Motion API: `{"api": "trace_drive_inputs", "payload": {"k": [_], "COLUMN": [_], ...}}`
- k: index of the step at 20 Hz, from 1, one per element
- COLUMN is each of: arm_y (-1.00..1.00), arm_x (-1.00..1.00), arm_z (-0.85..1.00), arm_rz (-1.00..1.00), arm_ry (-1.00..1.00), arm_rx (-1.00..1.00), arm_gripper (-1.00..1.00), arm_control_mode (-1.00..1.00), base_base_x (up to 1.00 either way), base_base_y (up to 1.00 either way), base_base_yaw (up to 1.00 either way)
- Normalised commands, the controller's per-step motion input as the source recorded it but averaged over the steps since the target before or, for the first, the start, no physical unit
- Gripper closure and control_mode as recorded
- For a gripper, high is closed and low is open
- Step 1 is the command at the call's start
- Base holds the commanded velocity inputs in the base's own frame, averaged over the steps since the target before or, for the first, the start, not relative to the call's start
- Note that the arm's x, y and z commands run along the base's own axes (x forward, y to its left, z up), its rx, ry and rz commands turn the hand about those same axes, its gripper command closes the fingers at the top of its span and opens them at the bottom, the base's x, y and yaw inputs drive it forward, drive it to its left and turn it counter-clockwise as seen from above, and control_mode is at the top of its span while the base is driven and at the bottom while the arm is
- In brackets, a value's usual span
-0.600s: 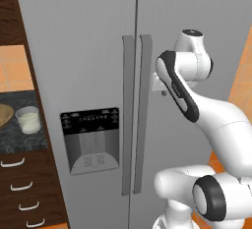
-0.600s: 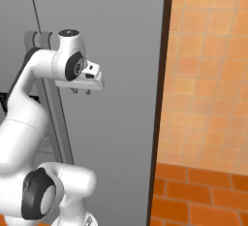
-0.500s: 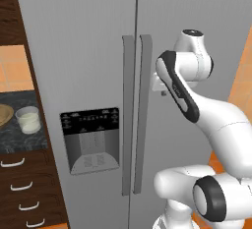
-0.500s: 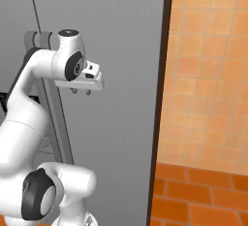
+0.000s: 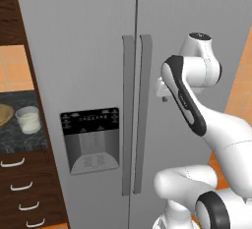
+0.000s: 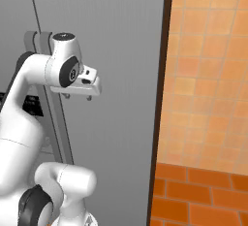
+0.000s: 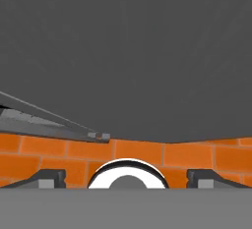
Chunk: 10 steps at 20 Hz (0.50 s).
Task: Grab a lemon wedge from the fridge and one ice cube from the ice bowl, and put them in the glass of lemonade.
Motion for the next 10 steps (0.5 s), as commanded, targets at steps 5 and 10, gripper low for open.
{"api": "trace_drive_inputs", "payload": {"k": [5,10], "arm_y": [-0.01,0.00], "arm_x": [-0.31,-0.42], "arm_z": [0.00,-0.02], "arm_rz": [-0.01,0.00], "arm_ry": [-0.01,-0.06], "arm_rx": [0.00,0.00], "arm_gripper": [-1.00,-1.00], "arm_control_mode": [-1.00,-1.00], "base_base_x": [0.00,0.00], "base_base_y": [0.00,0.00], "base_base_yaw": [0.00,0.00]}}
